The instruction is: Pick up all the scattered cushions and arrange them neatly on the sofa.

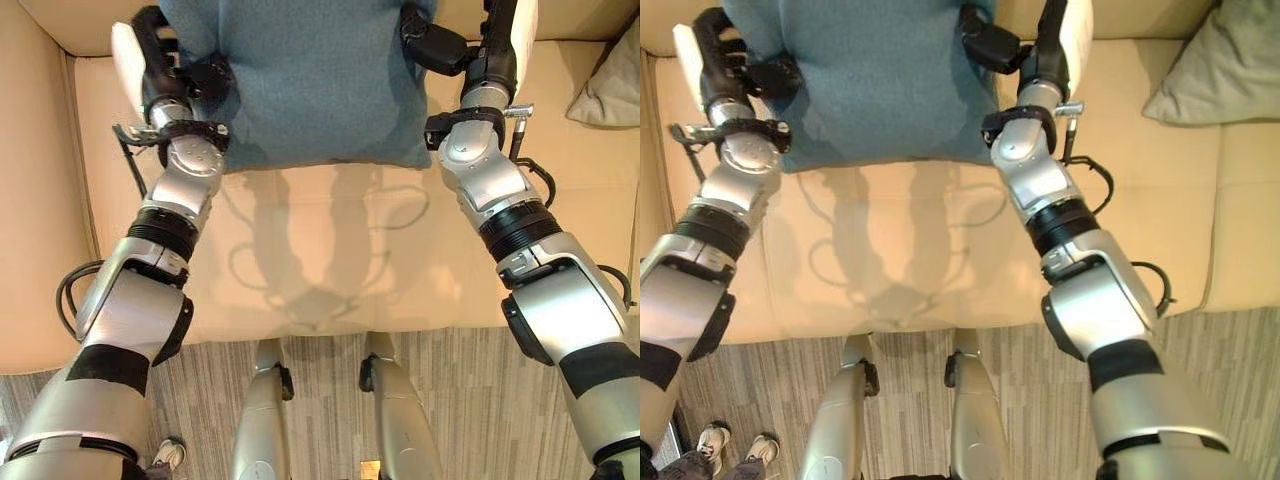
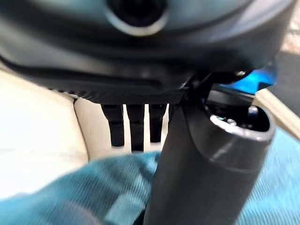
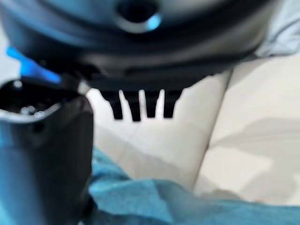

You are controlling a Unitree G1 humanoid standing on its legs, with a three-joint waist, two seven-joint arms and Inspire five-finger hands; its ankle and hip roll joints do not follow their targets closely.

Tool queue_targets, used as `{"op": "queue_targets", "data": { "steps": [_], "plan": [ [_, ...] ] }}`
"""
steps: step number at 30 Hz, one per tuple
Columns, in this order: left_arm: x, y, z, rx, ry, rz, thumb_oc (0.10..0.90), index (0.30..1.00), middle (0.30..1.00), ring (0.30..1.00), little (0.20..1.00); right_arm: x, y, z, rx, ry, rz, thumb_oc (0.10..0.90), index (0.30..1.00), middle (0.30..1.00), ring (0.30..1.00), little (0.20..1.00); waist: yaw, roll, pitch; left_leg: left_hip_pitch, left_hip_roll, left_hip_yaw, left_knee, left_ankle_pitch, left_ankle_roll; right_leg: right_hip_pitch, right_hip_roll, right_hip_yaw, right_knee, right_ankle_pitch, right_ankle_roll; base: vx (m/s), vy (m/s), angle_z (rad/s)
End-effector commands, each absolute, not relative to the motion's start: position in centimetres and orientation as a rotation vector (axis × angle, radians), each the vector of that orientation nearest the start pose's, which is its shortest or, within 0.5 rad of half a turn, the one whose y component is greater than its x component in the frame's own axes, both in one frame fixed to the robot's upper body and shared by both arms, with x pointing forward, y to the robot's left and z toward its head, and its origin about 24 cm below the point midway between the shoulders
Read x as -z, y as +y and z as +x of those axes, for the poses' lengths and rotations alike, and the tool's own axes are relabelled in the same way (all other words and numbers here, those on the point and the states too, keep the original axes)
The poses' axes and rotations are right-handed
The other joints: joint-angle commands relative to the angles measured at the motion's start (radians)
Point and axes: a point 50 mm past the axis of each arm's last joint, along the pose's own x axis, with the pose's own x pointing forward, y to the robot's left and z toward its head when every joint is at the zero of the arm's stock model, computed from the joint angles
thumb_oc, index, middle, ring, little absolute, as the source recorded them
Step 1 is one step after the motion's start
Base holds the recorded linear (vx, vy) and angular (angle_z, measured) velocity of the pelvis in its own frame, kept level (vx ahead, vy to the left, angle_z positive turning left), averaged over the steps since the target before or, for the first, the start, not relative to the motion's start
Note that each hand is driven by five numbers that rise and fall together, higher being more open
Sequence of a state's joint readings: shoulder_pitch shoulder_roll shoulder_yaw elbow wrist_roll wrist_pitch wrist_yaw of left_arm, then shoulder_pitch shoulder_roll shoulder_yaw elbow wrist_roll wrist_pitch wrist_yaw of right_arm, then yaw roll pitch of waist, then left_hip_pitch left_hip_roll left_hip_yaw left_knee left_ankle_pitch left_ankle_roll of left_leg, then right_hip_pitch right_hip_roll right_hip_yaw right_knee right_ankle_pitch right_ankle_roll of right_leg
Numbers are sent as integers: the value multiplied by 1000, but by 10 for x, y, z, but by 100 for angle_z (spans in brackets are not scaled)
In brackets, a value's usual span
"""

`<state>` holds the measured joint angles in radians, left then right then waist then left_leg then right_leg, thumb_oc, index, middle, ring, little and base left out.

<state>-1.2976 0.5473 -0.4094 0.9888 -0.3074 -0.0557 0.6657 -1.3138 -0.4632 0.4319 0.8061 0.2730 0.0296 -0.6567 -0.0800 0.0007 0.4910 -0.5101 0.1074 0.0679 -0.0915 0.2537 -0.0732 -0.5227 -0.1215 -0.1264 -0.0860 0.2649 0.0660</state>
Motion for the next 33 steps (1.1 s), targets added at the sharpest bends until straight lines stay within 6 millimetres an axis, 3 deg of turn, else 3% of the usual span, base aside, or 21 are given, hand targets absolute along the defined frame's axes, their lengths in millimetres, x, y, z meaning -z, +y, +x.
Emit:
{"op": "queue_targets", "data": {
  "steps": [1,4,6,8,11,14,15,16,17,18,19,20,21,22,23,24,26,28,30,31,33],
  "plan": [
    [-319,246,386,-776,-635,376,800,900,900,900,900,-297,-179,397,507,-594,-333,800,900,900,900,900,22,-12,-183,-10,7,-17,11,-118,-67,-36,-50,11,107,-182,80,0,0,0],
    [-331,253,377,-794,-698,324,800,900,900,900,900,-294,-186,394,503,-601,-323,800,900,900,900,900,22,-12,-184,-6,8,-17,12,-121,-66,-34,-50,11,111,-183,79,0,0,0],
    [-338,254,368,-792,-762,176,800,900,900,900,900,-282,-195,388,485,-601,-295,800,900,900,900,900,19,-12,-182,-1,7,-18,12,-122,-66,-29,-49,10,111,-184,78,0,0,0],
    [-337,255,363,-786,-790,113,800,900,900,900,900,-278,-198,383,474,-608,-294,800,900,900,900,900,20,-12,-183,2,8,-19,12,-123,-66,-26,-48,9,111,-185,78,0,0,0],
    [-320,260,350,-778,-831,22,800,900,900,900,900,-259,-213,370,472,-614,-314,800,900,900,900,900,19,-10,-186,17,7,-19,13,-129,-63,-12,-47,8,110,-191,75,11,-5,-2],
    [-272,274,338,-782,-768,-24,800,900,900,900,900,-233,-237,350,494,-596,-330,800,900,900,900,900,18,-11,-196,43,8,-16,15,-138,-60,16,-50,6,114,-203,74,32,-3,-1],
    [-238,277,330,-773,-705,-47,800,900,900,900,900,-213,-249,337,512,-562,-337,800,900,900,900,900,17,-9,-209,64,4,-14,16,-150,-55,37,-52,6,118,-210,72,51,-1,-3],
    [-236,276,329,-772,-699,-45,800,900,900,900,900,-211,-249,336,511,-556,-340,800,900,900,900,900,18,-9,-213,67,4,-13,15,-150,-55,39,-52,7,117,-211,72,99,-7,-3],
    [-191,282,313,-777,-600,-66,800,900,900,900,900,-189,-266,319,549,-511,-358,800,900,900,900,900,19,-10,-223,99,2,-13,18,-164,-49,70,-54,5,130,-225,71,67,-9,-1],
    [-189,282,313,-776,-595,-64,800,900,900,900,900,-188,-266,318,548,-506,-360,800,900,900,900,900,20,-9,-226,101,2,-13,18,-165,-48,73,-54,5,129,-225,71,85,-16,1],
    [-172,281,305,-762,-558,-74,800,900,900,900,900,-179,-272,311,568,-490,-370,800,900,900,900,900,21,-12,-229,118,1,-13,19,-172,-46,90,-55,5,135,-232,71,92,-19,2],
    [-133,286,290,-777,-438,-78,800,900,900,900,900,-155,-283,296,605,-424,-369,800,900,900,900,900,21,-14,-242,156,-2,-14,31,-193,-38,131,-60,4,149,-247,72,76,-17,1],
    [-133,286,289,-775,-436,-77,800,900,900,900,900,-155,-283,295,605,-422,-370,800,900,900,900,900,22,-15,-243,155,-4,-15,31,-189,-37,131,-61,4,147,-243,72,110,-39,2],
    [-96,291,271,-797,-310,-104,800,900,900,900,900,-129,-293,281,635,-331,-357,800,900,900,900,900,23,-17,-248,195,-3,-19,51,-216,-29,178,-64,2,165,-268,73,0,0,0],
    [-95,291,270,-796,-308,-103,800,900,900,900,900,-128,-293,281,634,-329,-358,800,900,900,900,900,22,-17,-248,194,-4,-19,52,-212,-28,178,-65,2,163,-264,73,84,-56,4],
    [-61,297,251,-809,-174,-75,800,900,900,900,900,-102,-305,264,659,-222,-370,800,900,900,900,900,19,-17,-257,233,-1,-27,79,-241,-19,224,-67,1,183,-289,73,48,-46,5],
    [-33,301,235,-813,-45,-44,800,900,900,900,900,-80,-309,253,663,-129,-359,800,900,900,900,900,17,-14,-276,267,5,-30,100,-259,-10,261,-66,-1,202,-308,73,45,-52,5],
    [-33,301,235,-813,-45,-44,800,900,900,900,900,-79,-309,253,663,-129,-359,800,900,900,900,900,17,-15,-278,263,4,-31,100,-254,-9,259,-66,-2,199,-303,73,1,-22,8],
    [18,304,203,-823,207,5,800,900,900,900,900,-38,-309,234,636,36,-310,800,900,900,900,900,12,-4,-300,337,22,-32,130,-281,-3,316,-54,3,275,-356,67,10,-97,1],
    [19,304,202,-823,209,6,800,900,900,900,900,-38,-309,233,636,37,-310,800,900,900,900,900,12,-4,-300,339,23,-32,130,-282,-3,317,-54,3,276,-357,67,4,-150,2],
    [53,296,177,-793,387,-24,800,900,900,900,900,-12,-304,224,615,144,-269,800,900,900,900,900,13,2,-321,390,43,-28,135,-282,-8,362,-38,-2,308,-391,58,27,-166,7]
  ]
}}
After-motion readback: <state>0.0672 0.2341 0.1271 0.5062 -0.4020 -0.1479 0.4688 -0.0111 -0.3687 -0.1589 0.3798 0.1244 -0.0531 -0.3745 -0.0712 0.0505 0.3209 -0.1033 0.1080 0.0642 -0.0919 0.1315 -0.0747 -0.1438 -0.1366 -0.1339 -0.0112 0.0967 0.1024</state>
